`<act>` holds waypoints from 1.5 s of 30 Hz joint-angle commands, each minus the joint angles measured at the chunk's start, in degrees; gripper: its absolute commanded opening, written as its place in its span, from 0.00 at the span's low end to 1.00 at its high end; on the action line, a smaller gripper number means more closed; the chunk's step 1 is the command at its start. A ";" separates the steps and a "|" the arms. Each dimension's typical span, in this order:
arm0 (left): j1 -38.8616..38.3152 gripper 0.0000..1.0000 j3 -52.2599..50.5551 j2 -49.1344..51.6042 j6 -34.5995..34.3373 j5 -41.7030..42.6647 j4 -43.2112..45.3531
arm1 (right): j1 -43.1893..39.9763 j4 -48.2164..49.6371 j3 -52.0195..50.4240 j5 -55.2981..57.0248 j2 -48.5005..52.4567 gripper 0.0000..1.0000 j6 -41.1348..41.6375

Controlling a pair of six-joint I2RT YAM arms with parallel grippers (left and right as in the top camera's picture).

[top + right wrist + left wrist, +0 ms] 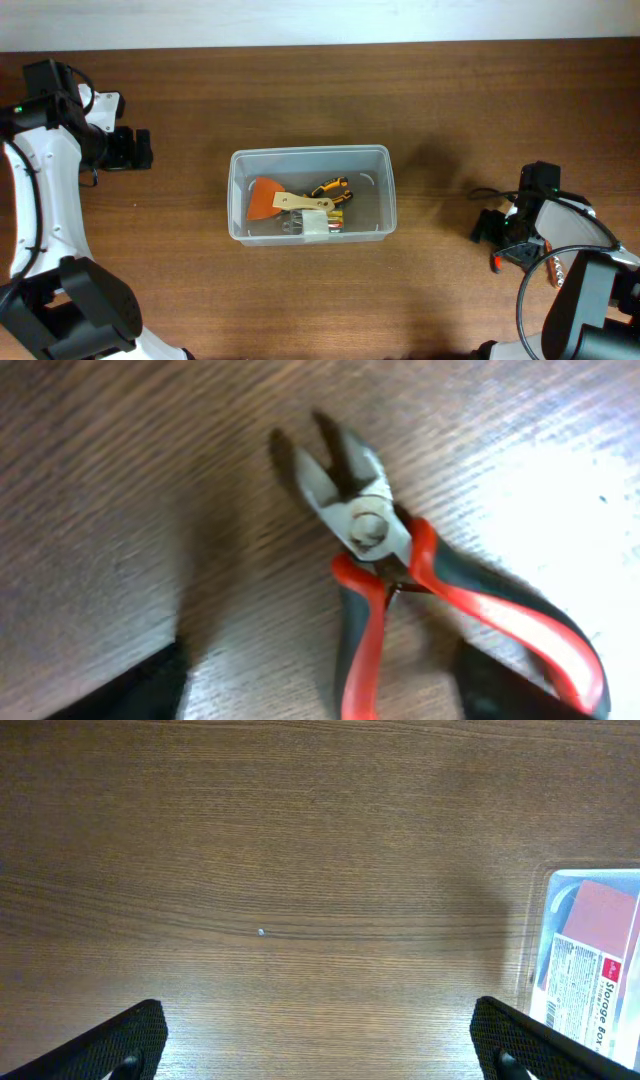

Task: Pack container
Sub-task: 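Lower the right gripper and grasp the red pliers' handle, then lift the red pliers and carry them toward the box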

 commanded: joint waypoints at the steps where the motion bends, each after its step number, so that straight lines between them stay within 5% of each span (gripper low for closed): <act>1: 0.46 0.99 -0.28 0.50 -0.59 0.81 0.11 | -0.42 -0.28 -1.53 1.92 2.38 0.73 0.20; 17: 0.46 0.99 -0.28 0.50 -0.59 0.81 0.11 | -0.44 -0.68 -0.22 1.95 2.38 0.20 0.24; 33: 0.46 0.99 -0.28 0.50 -0.59 0.81 0.11 | -0.42 -7.17 7.32 1.99 2.34 0.09 0.17; 45: 0.46 0.99 -0.28 0.50 -0.59 0.81 0.11 | 4.85 -24.15 30.91 1.92 2.34 0.11 -7.45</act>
